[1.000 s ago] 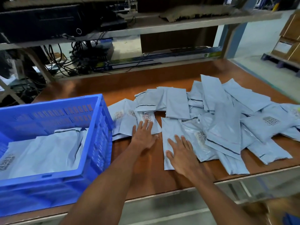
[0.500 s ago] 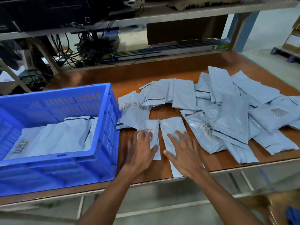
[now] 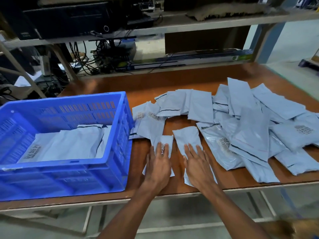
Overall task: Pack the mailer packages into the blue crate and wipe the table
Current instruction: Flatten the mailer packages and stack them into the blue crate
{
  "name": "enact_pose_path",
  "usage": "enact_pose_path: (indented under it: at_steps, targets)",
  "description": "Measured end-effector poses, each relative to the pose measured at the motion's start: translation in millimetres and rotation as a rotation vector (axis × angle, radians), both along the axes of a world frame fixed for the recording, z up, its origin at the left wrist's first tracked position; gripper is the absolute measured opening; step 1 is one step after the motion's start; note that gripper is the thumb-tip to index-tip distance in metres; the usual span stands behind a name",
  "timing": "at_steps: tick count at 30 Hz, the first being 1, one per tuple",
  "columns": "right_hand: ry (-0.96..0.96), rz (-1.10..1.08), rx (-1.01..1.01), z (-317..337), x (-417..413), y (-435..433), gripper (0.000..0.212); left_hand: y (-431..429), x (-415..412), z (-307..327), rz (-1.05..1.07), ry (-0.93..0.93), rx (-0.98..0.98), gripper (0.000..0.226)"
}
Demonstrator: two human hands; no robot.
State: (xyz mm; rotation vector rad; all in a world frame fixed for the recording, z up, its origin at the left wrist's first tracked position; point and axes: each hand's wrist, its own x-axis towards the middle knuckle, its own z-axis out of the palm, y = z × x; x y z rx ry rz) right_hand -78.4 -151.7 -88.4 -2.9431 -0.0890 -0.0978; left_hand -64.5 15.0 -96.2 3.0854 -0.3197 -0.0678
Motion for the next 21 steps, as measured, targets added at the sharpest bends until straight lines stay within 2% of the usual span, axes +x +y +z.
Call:
enact_pose_path:
  at_steps: [3, 9, 13, 15, 21]
  targets:
    - [-0.148, -0.003, 0.063, 40, 1, 12, 0.06, 4, -3, 53, 0.035, -0.128, -0.152, 0.062]
    - [-0.465, 0.133, 0.322, 162, 27, 71, 0.057, 52, -3, 213, -0.016, -0.507, -0.364, 0.06]
    - [-0.466, 0.234, 0.466, 210, 34, 135, 0.051, 138, -1, 257, 0.015, -0.615, -0.259, 0.057]
    - [-0.421, 0.292, 0.475, 218, 36, 172, 0.049, 187, 2, 255, 0.034, -0.586, -0.199, 0.053]
    - [-0.258, 0.448, 0.373, 212, 46, 301, 0.049, 337, 13, 229, 0.215, -0.267, -0.155, 0.05]
